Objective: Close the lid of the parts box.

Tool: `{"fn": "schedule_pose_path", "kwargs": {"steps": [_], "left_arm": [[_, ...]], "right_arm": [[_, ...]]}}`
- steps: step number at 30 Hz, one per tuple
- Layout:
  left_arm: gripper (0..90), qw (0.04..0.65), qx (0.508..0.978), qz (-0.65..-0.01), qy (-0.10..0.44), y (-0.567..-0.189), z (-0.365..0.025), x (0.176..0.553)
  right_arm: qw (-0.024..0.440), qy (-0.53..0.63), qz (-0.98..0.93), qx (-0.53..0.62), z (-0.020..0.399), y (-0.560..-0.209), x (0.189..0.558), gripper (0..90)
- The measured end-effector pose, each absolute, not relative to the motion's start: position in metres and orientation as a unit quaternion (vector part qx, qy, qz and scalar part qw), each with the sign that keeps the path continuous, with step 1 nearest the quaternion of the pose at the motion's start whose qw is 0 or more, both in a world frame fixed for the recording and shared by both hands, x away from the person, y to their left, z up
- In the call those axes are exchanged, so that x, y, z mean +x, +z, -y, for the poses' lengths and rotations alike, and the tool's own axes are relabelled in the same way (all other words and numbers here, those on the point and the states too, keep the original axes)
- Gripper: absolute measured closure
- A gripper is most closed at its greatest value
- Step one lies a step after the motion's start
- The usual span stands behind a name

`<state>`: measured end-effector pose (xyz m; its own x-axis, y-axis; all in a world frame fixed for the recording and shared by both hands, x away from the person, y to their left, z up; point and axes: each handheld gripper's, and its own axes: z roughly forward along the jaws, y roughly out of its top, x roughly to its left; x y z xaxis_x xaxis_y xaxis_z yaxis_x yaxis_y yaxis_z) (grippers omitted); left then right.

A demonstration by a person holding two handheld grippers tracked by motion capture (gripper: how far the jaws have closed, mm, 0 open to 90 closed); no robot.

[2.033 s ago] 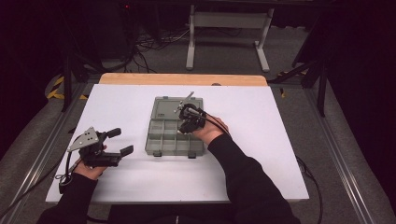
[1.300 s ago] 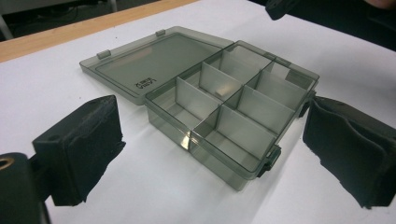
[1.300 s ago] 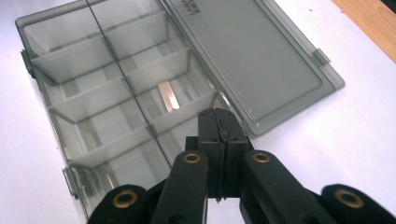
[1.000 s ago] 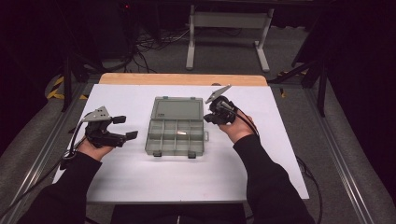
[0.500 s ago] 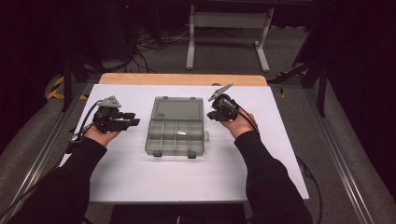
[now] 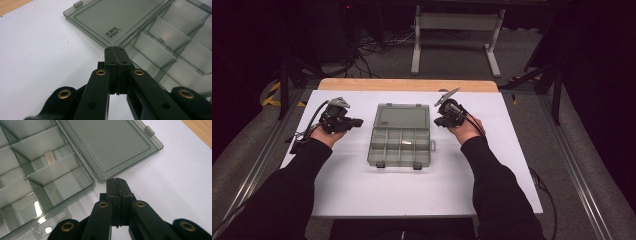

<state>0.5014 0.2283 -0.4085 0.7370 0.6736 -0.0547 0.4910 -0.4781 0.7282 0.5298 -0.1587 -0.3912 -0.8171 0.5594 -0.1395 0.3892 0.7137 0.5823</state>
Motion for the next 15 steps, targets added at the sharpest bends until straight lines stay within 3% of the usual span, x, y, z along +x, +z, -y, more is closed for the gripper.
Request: {"fn": "schedule_pose_path", "kwargs": {"steps": [15], "left_arm": [[90.0, 0.347, 0.858, -0.361, 0.111, -0.417, -0.217, 0.523]], "right_arm": [[0.149, 0.268, -0.913, 0.269, 0.156, -0.402, 0.543, 90.0]]}}
